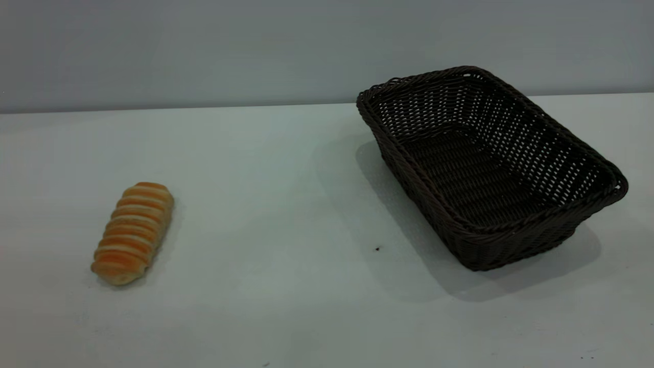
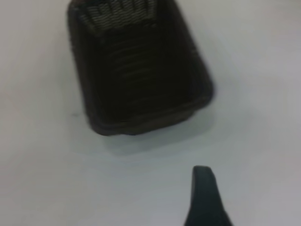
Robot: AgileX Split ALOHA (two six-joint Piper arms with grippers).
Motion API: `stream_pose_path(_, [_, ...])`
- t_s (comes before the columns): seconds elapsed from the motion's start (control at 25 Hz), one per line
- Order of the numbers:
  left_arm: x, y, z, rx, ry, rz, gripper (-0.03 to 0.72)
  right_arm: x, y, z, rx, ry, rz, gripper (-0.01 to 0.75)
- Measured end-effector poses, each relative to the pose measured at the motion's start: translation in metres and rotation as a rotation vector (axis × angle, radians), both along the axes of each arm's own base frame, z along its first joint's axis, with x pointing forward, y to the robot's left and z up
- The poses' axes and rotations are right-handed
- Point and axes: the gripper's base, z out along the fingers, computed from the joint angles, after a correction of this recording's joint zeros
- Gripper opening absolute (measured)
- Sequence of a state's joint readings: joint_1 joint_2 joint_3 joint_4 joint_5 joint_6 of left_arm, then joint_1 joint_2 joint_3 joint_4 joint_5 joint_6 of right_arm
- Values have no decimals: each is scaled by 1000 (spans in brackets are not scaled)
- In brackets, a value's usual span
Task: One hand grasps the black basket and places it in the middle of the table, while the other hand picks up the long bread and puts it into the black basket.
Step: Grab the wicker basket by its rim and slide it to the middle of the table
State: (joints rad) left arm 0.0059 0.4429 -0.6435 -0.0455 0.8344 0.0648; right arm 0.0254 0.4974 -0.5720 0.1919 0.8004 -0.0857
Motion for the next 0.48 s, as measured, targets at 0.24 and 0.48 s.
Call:
stream_pose_path(0.24, [70,0,21,25,63,-21,581,78,11,-8,84,139,54,537])
stream_pose_path(0.48, [116,0,9,42,163,-47,581,146,24,-57,315,358,4,539])
